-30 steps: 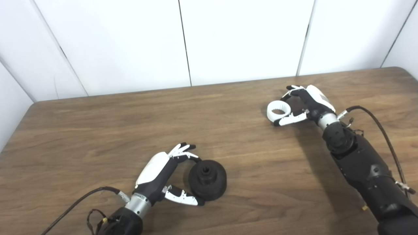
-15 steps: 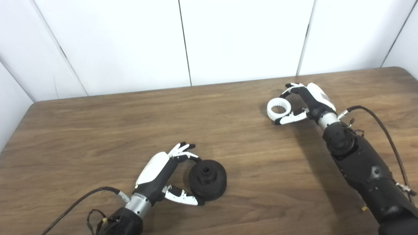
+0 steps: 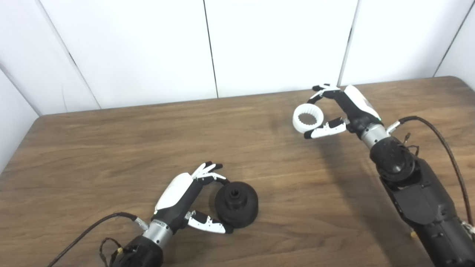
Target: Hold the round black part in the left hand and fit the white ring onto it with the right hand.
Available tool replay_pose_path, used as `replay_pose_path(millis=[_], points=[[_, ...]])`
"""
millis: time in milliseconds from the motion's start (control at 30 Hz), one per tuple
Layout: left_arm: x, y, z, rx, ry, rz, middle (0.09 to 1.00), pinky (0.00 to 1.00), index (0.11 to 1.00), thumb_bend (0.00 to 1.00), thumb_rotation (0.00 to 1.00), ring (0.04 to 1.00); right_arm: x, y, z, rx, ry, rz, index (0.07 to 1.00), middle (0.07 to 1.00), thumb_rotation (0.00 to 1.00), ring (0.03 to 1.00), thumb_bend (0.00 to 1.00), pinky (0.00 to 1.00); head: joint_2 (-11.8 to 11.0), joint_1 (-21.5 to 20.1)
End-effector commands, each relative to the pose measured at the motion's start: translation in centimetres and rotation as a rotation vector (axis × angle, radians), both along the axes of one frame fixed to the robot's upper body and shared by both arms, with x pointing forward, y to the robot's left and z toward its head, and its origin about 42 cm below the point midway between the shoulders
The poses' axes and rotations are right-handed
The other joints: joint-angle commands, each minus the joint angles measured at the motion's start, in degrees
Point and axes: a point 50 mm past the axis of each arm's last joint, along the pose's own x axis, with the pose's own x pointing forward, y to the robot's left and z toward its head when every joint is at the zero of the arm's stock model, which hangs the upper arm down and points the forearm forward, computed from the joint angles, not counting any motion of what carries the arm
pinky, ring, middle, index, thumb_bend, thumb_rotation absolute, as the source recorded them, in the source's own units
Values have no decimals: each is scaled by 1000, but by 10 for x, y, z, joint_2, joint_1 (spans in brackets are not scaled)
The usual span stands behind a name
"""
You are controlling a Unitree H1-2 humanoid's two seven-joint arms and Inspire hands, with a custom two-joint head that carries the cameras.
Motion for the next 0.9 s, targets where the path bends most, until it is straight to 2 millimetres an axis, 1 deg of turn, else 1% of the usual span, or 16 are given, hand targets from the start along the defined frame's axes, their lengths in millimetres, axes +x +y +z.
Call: replay_pose_path(millis=[0, 167, 300, 367, 500, 633, 867], points=[[0, -1, -5, 21, 24, -14, 934, 920, 649, 890, 191, 994, -3, 5, 29, -2, -64, 41, 490, 873, 153, 956, 524, 912, 0, -1], [0, -1, -5, 18, 22, -14, 935, 915, 644, 889, 198, 992, -25, 17, 39, 1, -50, 106, 490, 884, 154, 972, 524, 921, 2, 2], [1, -2, -4, 19, 15, -14, 933, 918, 641, 891, 200, 991, -42, 25, 45, 15, -46, 159, 490, 884, 154, 972, 524, 959, 5, 4], [2, -2, -4, 21, 17, -14, 932, 925, 643, 888, 203, 993, -49, 28, 47, 15, -43, 178, 490, 882, 154, 970, 524, 946, 5, 5], [3, -2, -4, 17, 19, -19, 935, 921, 646, 885, 199, 995, -65, 43, 52, 11, -34, 235, 490, 886, 152, 971, 524, 934, 10, 9], [5, -3, -3, 22, 23, -15, 939, 920, 651, 886, 207, 996, -77, 57, 52, -9, -18, 293, 489, 883, 154, 964, 524, 903, 13, 7], [7, -5, 0, 25, 21, -15, 938, 924, 651, 888, 199, 995, -87, 74, 44, -22, 26, 369, 489, 878, 153, 964, 525, 905, 18, 7]])
